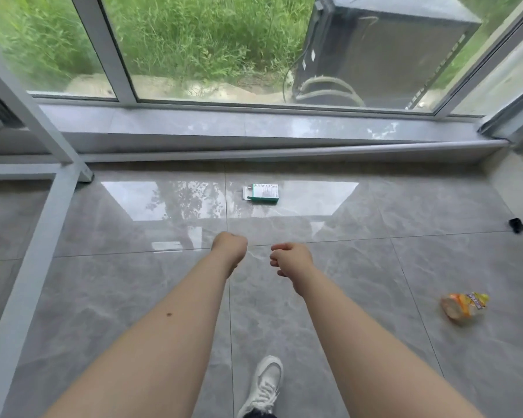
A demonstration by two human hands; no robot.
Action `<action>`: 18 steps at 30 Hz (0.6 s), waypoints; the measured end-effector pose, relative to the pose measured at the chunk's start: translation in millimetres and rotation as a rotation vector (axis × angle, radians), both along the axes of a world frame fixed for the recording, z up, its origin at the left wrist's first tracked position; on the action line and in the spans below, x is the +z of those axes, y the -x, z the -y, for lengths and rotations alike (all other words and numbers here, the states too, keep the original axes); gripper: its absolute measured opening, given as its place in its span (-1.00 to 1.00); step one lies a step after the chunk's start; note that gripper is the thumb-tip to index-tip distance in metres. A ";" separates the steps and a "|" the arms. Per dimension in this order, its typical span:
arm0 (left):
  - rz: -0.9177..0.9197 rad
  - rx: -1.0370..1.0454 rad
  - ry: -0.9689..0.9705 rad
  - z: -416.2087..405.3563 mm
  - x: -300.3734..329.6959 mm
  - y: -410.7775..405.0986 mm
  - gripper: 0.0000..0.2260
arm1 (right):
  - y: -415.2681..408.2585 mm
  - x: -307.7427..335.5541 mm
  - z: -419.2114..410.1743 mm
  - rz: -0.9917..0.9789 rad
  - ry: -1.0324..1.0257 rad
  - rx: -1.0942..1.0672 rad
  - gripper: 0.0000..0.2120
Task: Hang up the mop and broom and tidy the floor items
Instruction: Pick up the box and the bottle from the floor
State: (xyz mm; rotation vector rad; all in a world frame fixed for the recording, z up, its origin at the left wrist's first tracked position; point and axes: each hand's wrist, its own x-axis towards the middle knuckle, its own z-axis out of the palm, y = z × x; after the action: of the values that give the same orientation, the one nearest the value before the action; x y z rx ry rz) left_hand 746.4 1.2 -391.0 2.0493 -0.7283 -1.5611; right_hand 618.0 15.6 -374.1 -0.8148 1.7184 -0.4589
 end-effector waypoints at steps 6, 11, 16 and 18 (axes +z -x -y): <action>-0.004 0.031 -0.004 88.4 -21.5 54.9 -0.89 | 44.0 -20.3 90.1 -0.017 -0.047 -0.005 -0.71; -0.011 0.036 -0.038 149.1 -35.6 72.3 -0.88 | 75.2 -35.2 154.8 -0.033 -0.069 -0.020 -0.74; -0.031 0.081 -0.084 203.3 -48.7 73.1 -0.88 | 77.1 -49.5 208.5 -0.018 -0.085 -0.011 -0.80; -0.022 0.088 -0.081 225.9 -53.4 72.6 -0.85 | 73.4 -52.5 230.2 -0.019 -0.089 0.008 -0.77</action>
State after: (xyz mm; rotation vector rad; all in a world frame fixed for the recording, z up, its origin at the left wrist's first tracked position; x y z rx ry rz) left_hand 673.8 -224.7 -444.5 2.0891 -0.5674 -1.5845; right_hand 544.6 -214.6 -426.6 -0.7640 1.7401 -0.3671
